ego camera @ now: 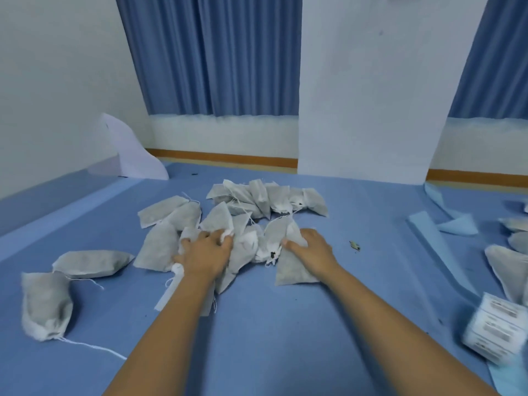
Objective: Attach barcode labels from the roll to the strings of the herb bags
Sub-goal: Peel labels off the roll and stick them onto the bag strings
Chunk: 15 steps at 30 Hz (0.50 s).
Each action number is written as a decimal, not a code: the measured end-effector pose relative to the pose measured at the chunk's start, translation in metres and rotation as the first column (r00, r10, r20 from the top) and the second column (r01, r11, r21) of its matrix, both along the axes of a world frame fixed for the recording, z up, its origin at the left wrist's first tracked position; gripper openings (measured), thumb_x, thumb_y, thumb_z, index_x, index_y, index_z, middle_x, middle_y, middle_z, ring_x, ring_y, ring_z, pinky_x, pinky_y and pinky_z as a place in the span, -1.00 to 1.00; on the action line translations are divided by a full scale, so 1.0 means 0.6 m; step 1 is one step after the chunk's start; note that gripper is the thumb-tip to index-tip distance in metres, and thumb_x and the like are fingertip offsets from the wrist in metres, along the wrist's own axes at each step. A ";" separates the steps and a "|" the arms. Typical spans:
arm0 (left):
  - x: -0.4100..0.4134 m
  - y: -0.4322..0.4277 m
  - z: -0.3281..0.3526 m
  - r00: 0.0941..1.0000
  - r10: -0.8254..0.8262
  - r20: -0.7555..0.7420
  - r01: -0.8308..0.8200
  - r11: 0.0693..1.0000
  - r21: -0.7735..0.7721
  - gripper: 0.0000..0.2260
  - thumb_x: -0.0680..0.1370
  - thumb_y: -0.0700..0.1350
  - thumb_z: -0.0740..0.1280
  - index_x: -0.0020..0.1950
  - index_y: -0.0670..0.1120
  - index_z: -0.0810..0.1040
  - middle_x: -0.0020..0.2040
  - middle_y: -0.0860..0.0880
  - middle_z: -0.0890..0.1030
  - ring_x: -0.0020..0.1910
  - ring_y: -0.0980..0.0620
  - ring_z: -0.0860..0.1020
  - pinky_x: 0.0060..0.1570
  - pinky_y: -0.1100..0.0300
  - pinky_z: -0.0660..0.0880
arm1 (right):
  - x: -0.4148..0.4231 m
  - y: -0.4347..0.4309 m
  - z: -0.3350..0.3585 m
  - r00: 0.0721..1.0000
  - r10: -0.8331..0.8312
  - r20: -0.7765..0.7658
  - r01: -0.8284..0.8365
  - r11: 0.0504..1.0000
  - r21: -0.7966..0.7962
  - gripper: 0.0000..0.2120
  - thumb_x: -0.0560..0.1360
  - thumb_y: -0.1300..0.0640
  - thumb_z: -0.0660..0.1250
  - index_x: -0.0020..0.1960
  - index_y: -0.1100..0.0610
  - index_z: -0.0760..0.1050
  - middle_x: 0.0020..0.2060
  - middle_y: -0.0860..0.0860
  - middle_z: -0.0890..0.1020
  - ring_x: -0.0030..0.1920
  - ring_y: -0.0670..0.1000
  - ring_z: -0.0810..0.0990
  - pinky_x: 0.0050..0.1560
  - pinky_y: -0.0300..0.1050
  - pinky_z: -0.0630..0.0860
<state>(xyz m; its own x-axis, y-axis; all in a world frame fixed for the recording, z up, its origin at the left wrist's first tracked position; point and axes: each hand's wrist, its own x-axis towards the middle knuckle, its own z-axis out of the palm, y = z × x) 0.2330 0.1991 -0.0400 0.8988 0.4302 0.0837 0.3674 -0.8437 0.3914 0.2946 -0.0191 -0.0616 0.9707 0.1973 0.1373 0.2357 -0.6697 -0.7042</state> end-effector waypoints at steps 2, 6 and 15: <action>-0.020 -0.016 0.001 0.988 -0.102 0.111 0.101 0.995 0.013 -0.67 0.63 0.06 0.08 0.19 0.06 0.60 0.26 -0.05 0.54 0.18 -0.10 0.42 0.30 0.04 0.24 | -0.034 0.009 -0.006 0.994 0.027 0.104 -0.038 0.994 0.102 -0.70 0.51 -0.19 0.22 -0.05 0.02 0.53 -0.05 -0.07 0.58 0.02 0.01 0.54 -0.02 -0.09 0.38; -0.051 -0.004 0.036 0.986 -0.150 0.074 0.151 0.989 -0.008 -0.58 0.54 0.14 0.11 -0.31 -0.05 0.59 -0.18 0.02 0.63 -0.16 -0.01 0.54 -0.14 0.14 0.42 | -0.061 -0.001 -0.002 0.907 -0.201 0.370 0.143 0.974 0.178 -0.48 0.53 -0.20 0.05 -0.55 -0.01 0.18 -0.61 -0.11 0.37 -0.54 -0.14 0.32 -0.47 -0.15 0.19; 0.156 0.043 0.095 0.951 -0.021 0.307 -0.060 0.966 0.253 -0.67 0.64 0.02 0.07 -0.04 -0.14 0.55 0.03 -0.17 0.52 0.06 -0.17 0.46 -0.08 0.03 0.39 | 0.140 0.030 0.083 0.829 -0.551 0.089 0.436 0.739 0.513 -0.65 0.44 -0.06 0.11 -0.32 0.06 0.57 -0.24 -0.14 0.59 -0.10 0.10 0.55 -0.05 -0.03 0.45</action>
<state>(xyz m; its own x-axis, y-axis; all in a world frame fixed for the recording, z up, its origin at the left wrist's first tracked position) 0.3266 0.2250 0.0169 0.8040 0.3745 0.4619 0.2820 -0.9240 0.2582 0.3786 -0.0009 -0.0116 0.8432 -0.4425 0.3052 0.1493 -0.3526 -0.9238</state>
